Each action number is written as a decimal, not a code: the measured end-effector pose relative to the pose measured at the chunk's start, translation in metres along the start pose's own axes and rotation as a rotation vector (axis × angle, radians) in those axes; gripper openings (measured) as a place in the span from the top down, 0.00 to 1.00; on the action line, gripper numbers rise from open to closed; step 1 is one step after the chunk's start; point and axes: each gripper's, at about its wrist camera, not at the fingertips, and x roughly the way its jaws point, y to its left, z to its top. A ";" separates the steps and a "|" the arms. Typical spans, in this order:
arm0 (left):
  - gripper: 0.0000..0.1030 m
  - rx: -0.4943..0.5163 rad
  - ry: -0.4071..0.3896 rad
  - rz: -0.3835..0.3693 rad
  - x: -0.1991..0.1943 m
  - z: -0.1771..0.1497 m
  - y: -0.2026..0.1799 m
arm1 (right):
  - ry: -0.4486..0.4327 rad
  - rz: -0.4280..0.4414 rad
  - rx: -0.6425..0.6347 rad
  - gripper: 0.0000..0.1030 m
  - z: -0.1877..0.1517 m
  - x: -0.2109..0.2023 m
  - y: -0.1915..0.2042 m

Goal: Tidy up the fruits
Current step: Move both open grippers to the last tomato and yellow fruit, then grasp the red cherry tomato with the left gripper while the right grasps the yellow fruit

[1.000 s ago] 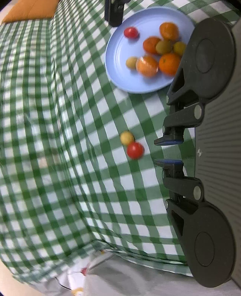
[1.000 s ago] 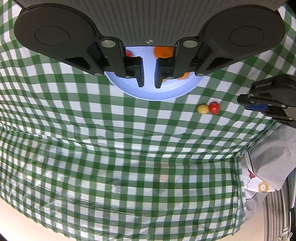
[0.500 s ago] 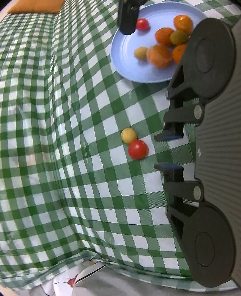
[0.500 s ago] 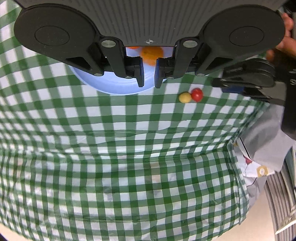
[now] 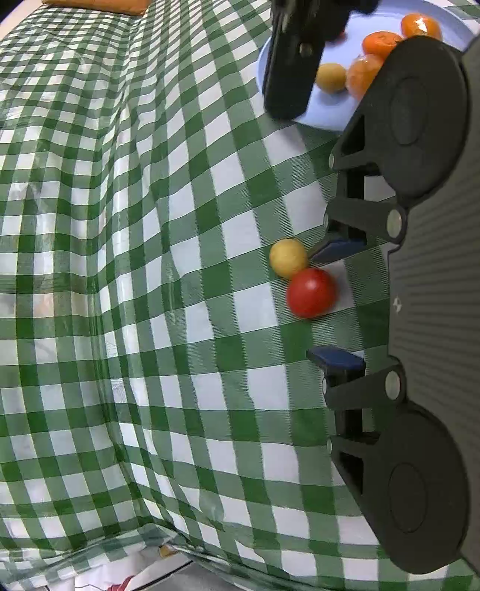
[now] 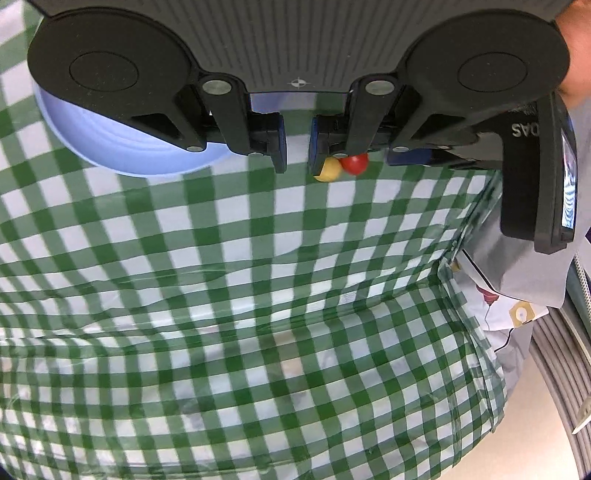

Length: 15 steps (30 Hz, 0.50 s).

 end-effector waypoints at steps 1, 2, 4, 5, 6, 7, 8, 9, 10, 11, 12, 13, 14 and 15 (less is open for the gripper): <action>0.56 0.004 0.000 -0.010 0.002 0.001 0.002 | 0.002 0.004 0.003 0.87 0.001 0.005 0.002; 0.68 0.009 0.004 -0.017 0.004 0.001 0.003 | 0.005 0.008 0.004 0.87 0.002 0.010 0.004; 0.69 0.010 0.012 -0.022 0.004 0.002 0.009 | 0.014 0.013 0.007 0.87 0.005 0.020 0.007; 0.70 0.001 0.016 -0.025 0.003 0.003 0.013 | 0.018 0.017 0.010 0.87 0.006 0.025 0.008; 0.70 -0.015 0.019 -0.017 0.001 0.005 0.018 | 0.022 0.019 0.012 0.86 0.007 0.031 0.010; 0.70 -0.045 0.018 0.003 -0.003 0.007 0.026 | 0.027 0.021 0.013 0.85 0.007 0.036 0.011; 0.70 -0.078 0.018 0.019 -0.005 0.009 0.034 | 0.033 0.020 0.011 0.85 0.008 0.042 0.013; 0.70 -0.108 0.022 0.036 -0.007 0.010 0.041 | 0.037 0.018 0.007 0.82 0.009 0.047 0.015; 0.70 -0.138 0.030 0.067 -0.008 0.010 0.049 | 0.039 0.017 0.002 0.78 0.010 0.052 0.017; 0.70 -0.150 0.039 0.096 -0.007 0.009 0.055 | 0.041 0.014 -0.009 0.76 0.011 0.058 0.021; 0.70 -0.154 0.051 0.119 -0.006 0.008 0.059 | 0.045 0.008 -0.021 0.72 0.011 0.064 0.024; 0.70 -0.153 0.065 0.138 -0.004 0.007 0.062 | 0.052 0.000 -0.036 0.69 0.011 0.070 0.027; 0.69 -0.152 0.066 0.137 -0.004 0.006 0.064 | 0.061 -0.009 -0.050 0.66 0.010 0.076 0.030; 0.69 -0.148 0.063 0.134 -0.005 0.006 0.064 | 0.071 -0.019 -0.065 0.63 0.009 0.082 0.033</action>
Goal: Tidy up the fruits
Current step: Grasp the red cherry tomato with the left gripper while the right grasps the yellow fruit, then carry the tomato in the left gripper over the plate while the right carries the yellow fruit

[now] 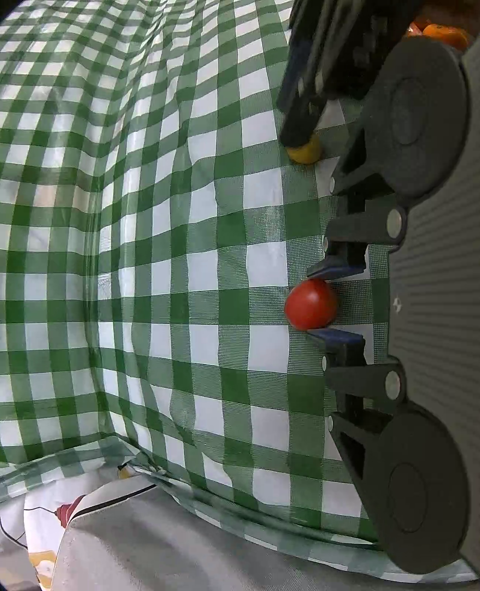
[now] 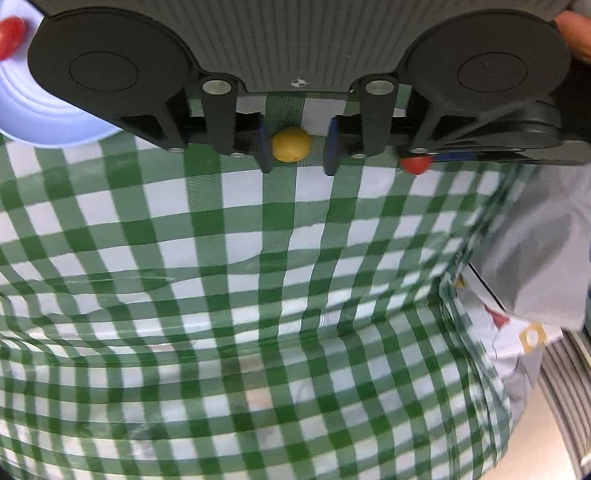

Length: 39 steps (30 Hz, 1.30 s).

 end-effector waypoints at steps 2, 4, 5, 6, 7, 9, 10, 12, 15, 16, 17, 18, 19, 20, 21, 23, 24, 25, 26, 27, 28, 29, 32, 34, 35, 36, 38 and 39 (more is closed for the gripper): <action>0.69 0.014 -0.003 0.004 -0.001 0.000 -0.001 | 0.012 -0.020 -0.029 0.63 -0.001 0.009 0.006; 0.69 0.021 -0.003 0.008 0.001 0.000 -0.003 | 0.031 -0.039 -0.050 0.63 -0.004 0.017 0.009; 0.69 0.021 -0.002 0.010 0.002 0.000 -0.004 | 0.036 -0.052 -0.058 0.62 -0.005 0.019 0.010; 0.69 0.023 0.000 0.012 0.003 0.000 -0.005 | 0.043 -0.060 -0.062 0.65 -0.006 0.021 0.010; 0.69 0.023 0.004 0.011 0.004 0.000 -0.005 | 0.049 -0.061 -0.061 0.71 -0.007 0.022 0.009; 0.69 0.024 0.011 0.007 0.006 -0.002 -0.007 | 0.048 -0.057 -0.057 0.71 -0.007 0.020 0.007; 0.69 0.027 0.007 0.013 0.005 -0.002 -0.008 | 0.046 -0.058 -0.060 0.71 -0.007 0.018 0.007; 0.70 0.020 0.004 0.017 0.005 -0.003 -0.008 | 0.031 -0.058 -0.073 0.71 -0.008 0.011 0.006; 0.70 0.005 0.007 0.013 -0.004 -0.009 -0.011 | 0.005 -0.050 -0.090 0.71 -0.008 -0.005 0.005; 0.70 0.009 0.001 0.019 -0.010 -0.012 -0.012 | -0.004 -0.047 -0.095 0.71 -0.008 -0.011 0.005; 0.70 0.015 -0.008 0.023 -0.015 -0.014 -0.014 | -0.016 -0.044 -0.106 0.71 -0.010 -0.020 0.006; 0.70 0.026 -0.020 0.026 -0.023 -0.017 -0.016 | -0.026 -0.041 -0.117 0.71 -0.011 -0.028 0.007; 0.70 0.042 -0.034 0.030 -0.030 -0.021 -0.018 | -0.039 -0.041 -0.131 0.71 -0.013 -0.037 0.009; 0.70 0.060 -0.046 0.036 -0.037 -0.026 -0.020 | -0.052 -0.042 -0.139 0.71 -0.015 -0.047 0.010; 0.70 0.080 -0.054 0.044 -0.045 -0.030 -0.023 | -0.060 -0.043 -0.143 0.71 -0.017 -0.055 0.011; 0.70 0.100 -0.068 0.052 -0.060 -0.040 -0.025 | -0.078 -0.049 -0.143 0.71 -0.020 -0.075 0.010; 0.70 0.100 -0.073 0.052 -0.068 -0.046 -0.026 | -0.092 -0.052 -0.140 0.71 -0.022 -0.086 0.009; 0.70 0.097 -0.075 0.051 -0.075 -0.051 -0.025 | -0.103 -0.054 -0.136 0.71 -0.024 -0.096 0.008; 0.70 0.091 -0.076 0.047 -0.082 -0.056 -0.025 | -0.116 -0.060 -0.133 0.71 -0.026 -0.107 0.006; 0.70 0.084 -0.080 0.042 -0.089 -0.060 -0.025 | -0.124 -0.066 -0.132 0.71 -0.028 -0.116 0.003; 0.70 0.081 -0.086 0.036 -0.096 -0.064 -0.026 | -0.132 -0.074 -0.131 0.71 -0.031 -0.126 0.000; 0.70 0.083 -0.094 0.031 -0.103 -0.068 -0.028 | -0.138 -0.082 -0.129 0.71 -0.033 -0.134 -0.004; 0.70 0.106 -0.113 0.024 -0.116 -0.077 -0.037 | -0.153 -0.109 -0.129 0.71 -0.039 -0.159 -0.019; 0.70 0.126 -0.125 0.016 -0.123 -0.080 -0.045 | -0.162 -0.134 -0.130 0.71 -0.042 -0.175 -0.033; 0.70 0.137 -0.130 0.013 -0.126 -0.081 -0.050 | -0.166 -0.146 -0.127 0.71 -0.043 -0.182 -0.040; 0.70 0.146 -0.135 0.010 -0.128 -0.081 -0.055 | -0.170 -0.160 -0.121 0.71 -0.045 -0.190 -0.050; 0.70 0.164 -0.151 0.001 -0.134 -0.080 -0.066 | -0.177 -0.184 -0.104 0.71 -0.047 -0.204 -0.065; 0.70 0.168 -0.156 -0.003 -0.136 -0.078 -0.070 | -0.182 -0.195 -0.094 0.71 -0.048 -0.211 -0.073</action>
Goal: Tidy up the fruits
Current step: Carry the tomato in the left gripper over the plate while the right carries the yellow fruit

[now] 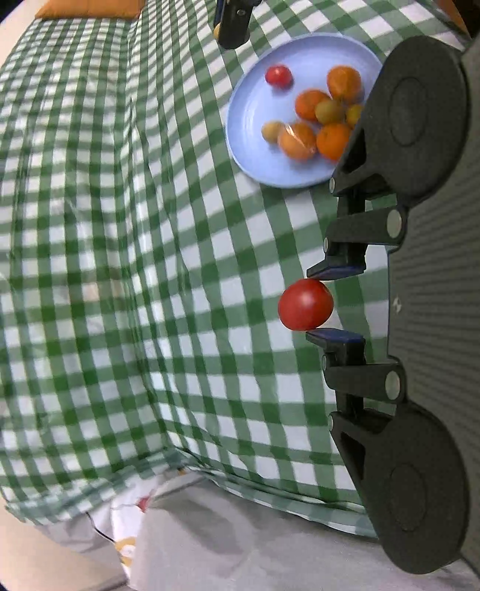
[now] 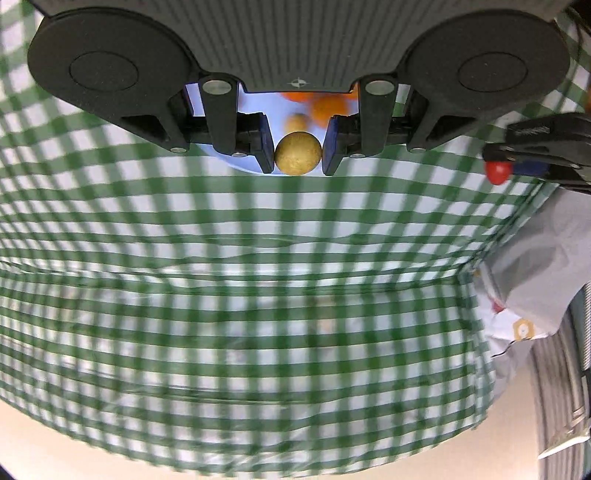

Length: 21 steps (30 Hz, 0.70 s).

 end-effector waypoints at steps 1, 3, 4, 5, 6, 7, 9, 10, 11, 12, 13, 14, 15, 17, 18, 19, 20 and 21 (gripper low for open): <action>0.70 0.003 -0.005 -0.007 -0.001 0.003 -0.005 | -0.001 -0.012 0.005 0.71 -0.001 -0.003 -0.007; 0.70 0.012 -0.018 -0.021 -0.003 0.009 -0.015 | 0.001 -0.039 0.005 0.71 -0.004 -0.009 -0.021; 0.70 0.020 -0.023 -0.025 -0.003 0.011 -0.021 | 0.003 -0.047 0.007 0.71 -0.005 -0.011 -0.027; 0.70 0.027 -0.024 -0.029 -0.002 0.012 -0.026 | 0.005 -0.053 0.009 0.71 -0.007 -0.013 -0.031; 0.70 0.031 -0.023 -0.035 -0.001 0.013 -0.032 | 0.008 -0.059 0.008 0.71 -0.008 -0.014 -0.034; 0.70 0.036 -0.024 -0.044 0.000 0.014 -0.038 | 0.011 -0.063 0.007 0.71 -0.009 -0.015 -0.038; 0.70 0.052 -0.023 -0.054 0.004 0.015 -0.048 | 0.020 -0.069 0.004 0.71 -0.012 -0.015 -0.043; 0.70 0.061 -0.022 -0.057 0.005 0.015 -0.053 | 0.023 -0.072 0.004 0.71 -0.012 -0.015 -0.045; 0.70 0.068 -0.022 -0.061 0.007 0.016 -0.058 | 0.026 -0.074 0.003 0.71 -0.013 -0.014 -0.047; 0.70 0.073 -0.023 -0.066 0.008 0.016 -0.062 | 0.028 -0.074 0.003 0.71 -0.013 -0.014 -0.048; 0.70 0.078 -0.024 -0.071 0.010 0.016 -0.066 | 0.031 -0.073 0.002 0.71 -0.014 -0.013 -0.048; 0.70 0.082 -0.024 -0.075 0.012 0.016 -0.069 | 0.036 -0.072 0.002 0.71 -0.014 -0.012 -0.048; 0.70 0.083 -0.023 -0.079 0.014 0.016 -0.072 | 0.038 -0.071 0.000 0.71 -0.014 -0.011 -0.048; 0.70 0.081 -0.028 -0.097 0.016 0.017 -0.077 | 0.040 -0.068 -0.004 0.71 -0.013 -0.010 -0.047; 0.70 0.082 -0.032 -0.106 0.017 0.018 -0.080 | 0.042 -0.066 -0.007 0.71 -0.012 -0.008 -0.045; 0.70 0.086 -0.037 -0.116 0.018 0.018 -0.083 | 0.045 -0.064 -0.010 0.71 -0.012 -0.008 -0.045; 0.70 0.091 -0.043 -0.126 0.019 0.019 -0.086 | 0.048 -0.064 -0.014 0.71 -0.012 -0.008 -0.044; 0.70 0.097 -0.048 -0.135 0.019 0.019 -0.089 | 0.052 -0.063 -0.018 0.71 -0.012 -0.007 -0.043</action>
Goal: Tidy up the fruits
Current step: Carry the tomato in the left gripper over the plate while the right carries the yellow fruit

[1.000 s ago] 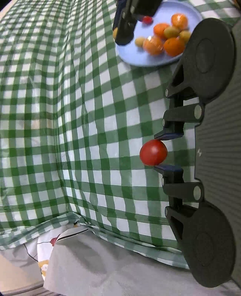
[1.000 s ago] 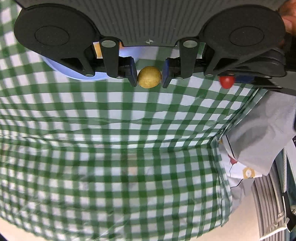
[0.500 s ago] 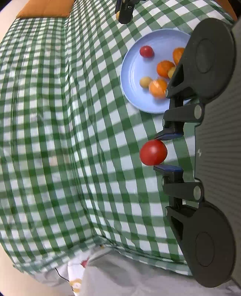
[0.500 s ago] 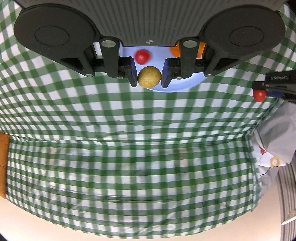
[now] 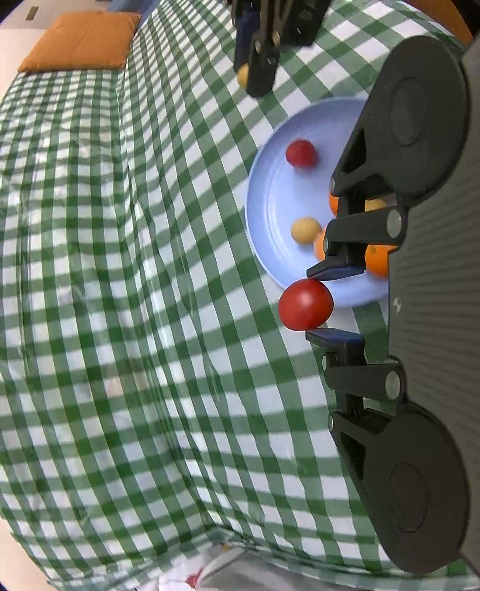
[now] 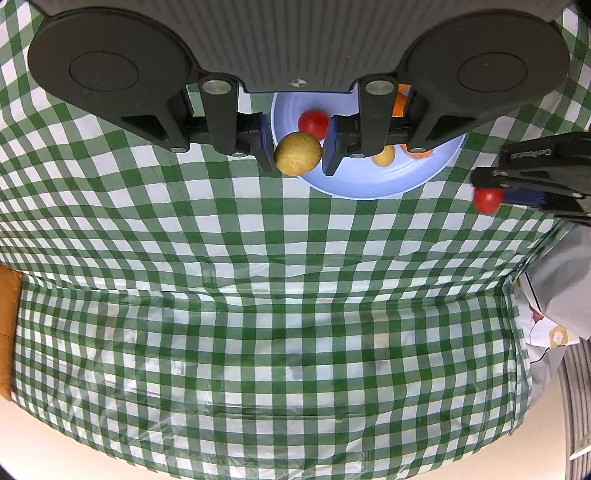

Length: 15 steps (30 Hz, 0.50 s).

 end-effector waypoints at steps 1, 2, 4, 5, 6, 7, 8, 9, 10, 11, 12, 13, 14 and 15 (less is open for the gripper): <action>0.70 0.010 -0.008 -0.010 0.000 0.000 -0.004 | 0.005 0.001 -0.005 0.71 0.001 0.003 0.003; 0.70 0.024 -0.017 -0.018 0.000 0.000 -0.007 | 0.011 0.001 -0.009 0.71 0.001 0.004 0.004; 0.70 0.062 -0.040 -0.030 0.000 0.000 -0.017 | 0.023 0.000 -0.019 0.71 0.000 0.006 0.005; 0.70 0.084 -0.054 -0.034 -0.001 0.000 -0.022 | 0.029 0.001 -0.022 0.71 0.000 0.007 0.006; 0.70 0.110 -0.071 -0.037 -0.002 -0.001 -0.027 | 0.036 0.001 -0.027 0.71 -0.001 0.007 0.006; 0.70 0.131 -0.084 -0.040 -0.003 -0.001 -0.032 | 0.040 0.000 -0.031 0.71 -0.001 0.008 0.007; 0.70 0.150 -0.097 -0.045 -0.004 -0.002 -0.036 | 0.044 -0.001 -0.035 0.71 -0.002 0.009 0.007; 0.70 0.167 -0.108 -0.049 -0.005 -0.002 -0.040 | 0.047 -0.002 -0.037 0.71 -0.002 0.009 0.008; 0.70 0.183 -0.119 -0.053 -0.005 -0.002 -0.044 | 0.051 -0.002 -0.039 0.71 -0.002 0.010 0.008; 0.70 0.197 -0.129 -0.056 -0.005 -0.003 -0.047 | 0.053 -0.004 -0.040 0.71 -0.002 0.010 0.008; 0.70 0.211 -0.136 -0.056 -0.005 -0.004 -0.050 | 0.055 -0.005 -0.041 0.71 -0.002 0.010 0.009; 0.70 0.220 -0.140 -0.056 -0.004 -0.005 -0.052 | 0.058 -0.006 -0.043 0.71 -0.002 0.011 0.009; 0.70 0.225 -0.140 -0.056 -0.003 -0.005 -0.054 | 0.061 -0.007 -0.044 0.71 -0.002 0.011 0.010; 0.70 0.226 -0.137 -0.056 -0.001 -0.006 -0.054 | 0.065 -0.009 -0.046 0.71 0.000 0.017 0.015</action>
